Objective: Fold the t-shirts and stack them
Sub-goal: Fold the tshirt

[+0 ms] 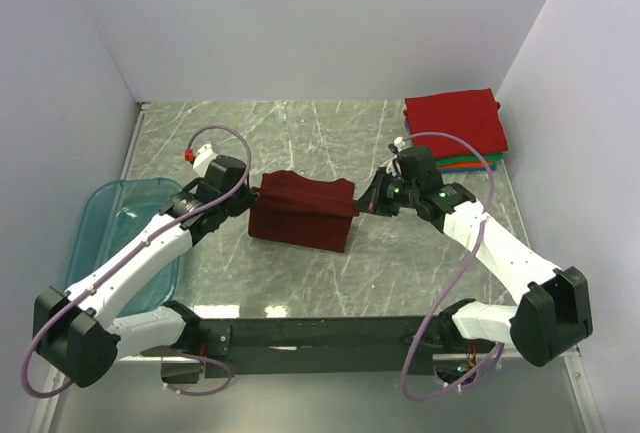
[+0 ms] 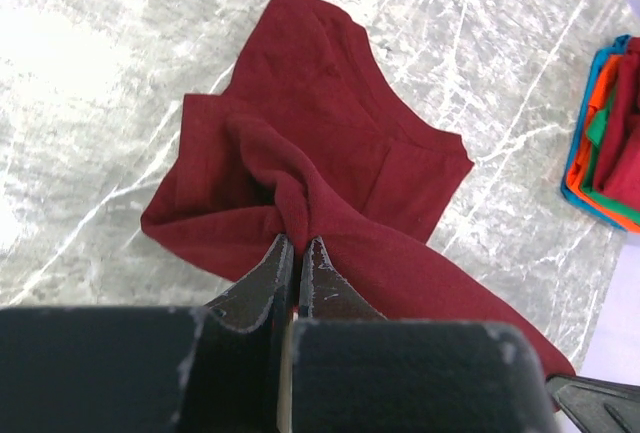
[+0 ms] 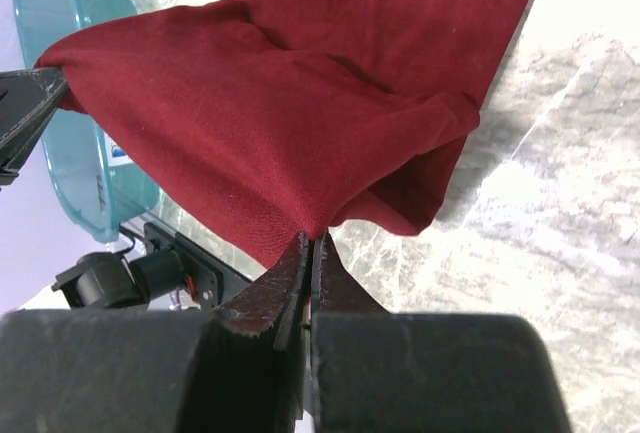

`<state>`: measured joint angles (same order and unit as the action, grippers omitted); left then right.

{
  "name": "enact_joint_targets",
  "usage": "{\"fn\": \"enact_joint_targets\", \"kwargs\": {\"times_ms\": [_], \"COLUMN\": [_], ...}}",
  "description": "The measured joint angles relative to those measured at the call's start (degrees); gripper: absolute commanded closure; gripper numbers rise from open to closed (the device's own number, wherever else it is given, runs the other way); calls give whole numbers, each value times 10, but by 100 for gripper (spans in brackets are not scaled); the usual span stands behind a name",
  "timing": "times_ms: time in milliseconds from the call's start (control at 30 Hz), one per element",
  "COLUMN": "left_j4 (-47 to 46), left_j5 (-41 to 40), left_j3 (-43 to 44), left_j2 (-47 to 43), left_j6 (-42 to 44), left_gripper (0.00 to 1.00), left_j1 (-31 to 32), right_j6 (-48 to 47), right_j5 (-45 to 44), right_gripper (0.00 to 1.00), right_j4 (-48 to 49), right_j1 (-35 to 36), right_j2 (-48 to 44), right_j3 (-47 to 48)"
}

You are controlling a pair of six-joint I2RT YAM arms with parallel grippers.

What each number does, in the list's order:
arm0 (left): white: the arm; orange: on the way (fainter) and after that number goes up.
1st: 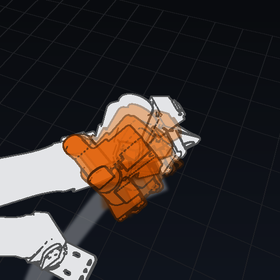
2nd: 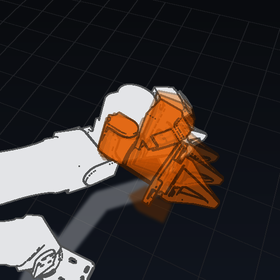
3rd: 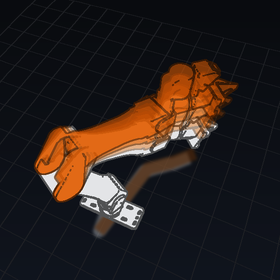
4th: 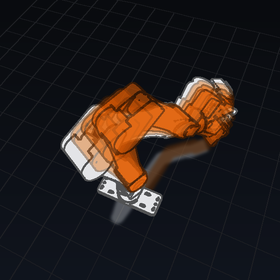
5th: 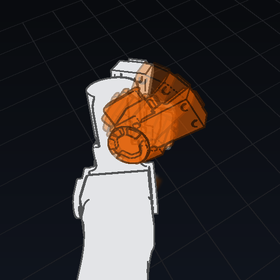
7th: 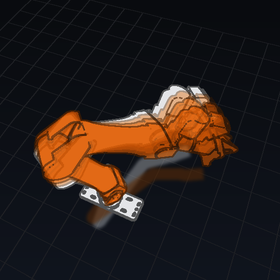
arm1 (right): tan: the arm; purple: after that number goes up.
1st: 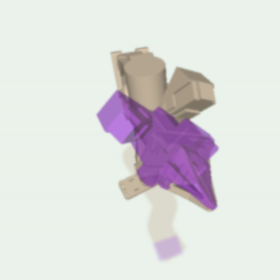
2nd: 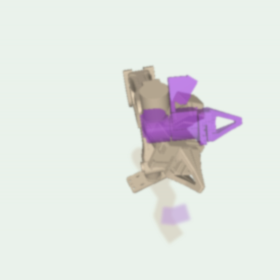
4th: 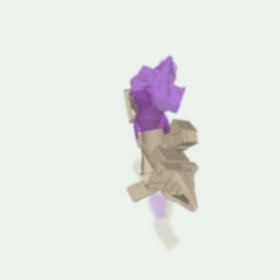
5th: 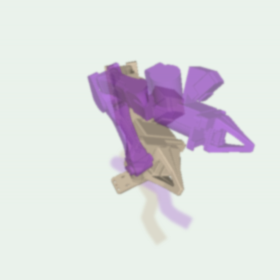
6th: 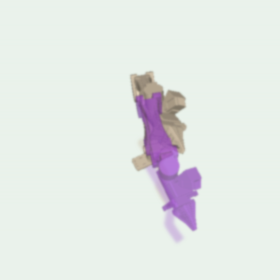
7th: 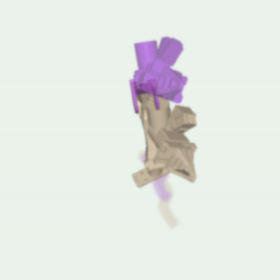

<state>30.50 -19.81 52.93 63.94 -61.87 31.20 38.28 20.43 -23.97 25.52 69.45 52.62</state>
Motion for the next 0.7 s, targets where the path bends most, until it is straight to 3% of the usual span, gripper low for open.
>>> {"fn": "enact_joint_targets", "kwargs": {"times_ms": [700], "left_j4": [-74], "left_j5": [101], "left_j3": [68], "left_j2": [176], "left_j6": [57], "left_gripper": [99], "left_j1": [-98], "right_j6": [-23], "right_j5": [32], "right_gripper": [100], "right_j4": [34], "right_j1": [-49], "right_j2": [178], "right_j3": [91]}}
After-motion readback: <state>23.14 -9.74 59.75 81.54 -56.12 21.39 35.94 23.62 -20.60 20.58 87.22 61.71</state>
